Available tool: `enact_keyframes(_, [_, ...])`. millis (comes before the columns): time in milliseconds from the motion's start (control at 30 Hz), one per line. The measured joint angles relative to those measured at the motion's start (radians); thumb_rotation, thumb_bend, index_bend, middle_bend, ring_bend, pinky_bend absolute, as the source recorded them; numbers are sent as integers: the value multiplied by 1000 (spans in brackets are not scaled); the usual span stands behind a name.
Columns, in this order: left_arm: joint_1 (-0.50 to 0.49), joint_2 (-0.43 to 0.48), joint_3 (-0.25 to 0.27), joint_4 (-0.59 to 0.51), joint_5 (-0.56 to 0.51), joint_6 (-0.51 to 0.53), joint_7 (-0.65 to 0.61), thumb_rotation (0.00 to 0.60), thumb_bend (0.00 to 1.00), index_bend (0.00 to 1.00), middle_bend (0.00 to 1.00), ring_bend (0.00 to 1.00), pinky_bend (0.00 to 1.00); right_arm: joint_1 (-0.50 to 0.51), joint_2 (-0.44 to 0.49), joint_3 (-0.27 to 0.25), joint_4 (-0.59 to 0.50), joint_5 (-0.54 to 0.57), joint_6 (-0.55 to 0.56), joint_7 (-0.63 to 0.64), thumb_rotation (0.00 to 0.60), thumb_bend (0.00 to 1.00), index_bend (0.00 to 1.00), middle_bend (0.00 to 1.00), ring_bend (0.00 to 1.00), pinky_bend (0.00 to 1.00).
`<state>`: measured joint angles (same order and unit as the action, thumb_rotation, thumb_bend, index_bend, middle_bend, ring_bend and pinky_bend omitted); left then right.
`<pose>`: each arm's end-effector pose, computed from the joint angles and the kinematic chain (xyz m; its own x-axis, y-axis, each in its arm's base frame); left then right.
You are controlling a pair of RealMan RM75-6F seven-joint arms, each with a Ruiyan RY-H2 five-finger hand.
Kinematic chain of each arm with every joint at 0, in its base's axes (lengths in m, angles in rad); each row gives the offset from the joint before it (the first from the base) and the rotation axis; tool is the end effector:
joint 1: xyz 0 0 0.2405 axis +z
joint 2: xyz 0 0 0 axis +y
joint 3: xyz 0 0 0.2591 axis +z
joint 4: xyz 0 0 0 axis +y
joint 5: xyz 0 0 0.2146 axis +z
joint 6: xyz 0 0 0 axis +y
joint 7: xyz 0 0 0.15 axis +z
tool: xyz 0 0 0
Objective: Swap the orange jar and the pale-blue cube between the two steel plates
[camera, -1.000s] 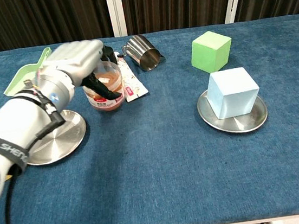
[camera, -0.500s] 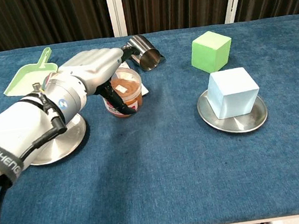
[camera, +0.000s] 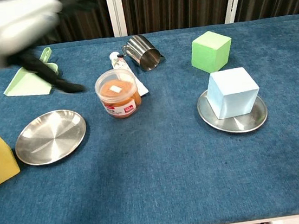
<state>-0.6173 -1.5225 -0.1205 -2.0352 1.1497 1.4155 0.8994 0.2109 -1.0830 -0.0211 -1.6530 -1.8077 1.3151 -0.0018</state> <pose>-0.0827 0.2587 0.0290 0.4778 0.0318 0.8779 0.8276 -0.3513 -0.4378 -0.2636 -0.1953 0.1139 0.4814 -0.1688 0.8601 -0.8260 -0.4156 0.3807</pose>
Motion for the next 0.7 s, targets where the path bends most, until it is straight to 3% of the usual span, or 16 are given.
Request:
enact_keyframes(167, [125, 169, 122, -49, 149, 71, -119, 600, 0, 22, 49, 43, 275, 127, -56, 93, -69, 151, -195, -150, 600, 171, 0, 0, 0, 0])
enact_keyframes(267, [163, 219, 174, -45, 208, 84, -198, 600, 0, 22, 49, 43, 273, 197, -107, 142, -80, 273, -290, -246, 600, 196, 0, 0, 0, 0])
enact_keyframes(500, [208, 271, 184, -15, 238, 73, -308, 600, 0, 22, 49, 44, 273, 356, -229, 209, -62, 595, -470, -441, 600, 311, 4, 11, 0, 15])
enact_keyframes(567, [215, 284, 179, -11, 239, 63, -324, 600, 0, 21, 49, 45, 273, 405, -266, 215, -49, 681, -503, -503, 600, 339, 87, 89, 65, 136])
enact_keyframes(633, [220, 291, 175, -9, 242, 58, -334, 600, 0, 22, 48, 45, 273, 440, -293, 215, -37, 733, -516, -554, 600, 363, 294, 247, 248, 348])
enact_keyframes(700, [226, 300, 171, -8, 244, 53, -344, 600, 0, 22, 49, 46, 273, 472, -321, 209, -22, 777, -515, -603, 600, 382, 470, 382, 399, 498])
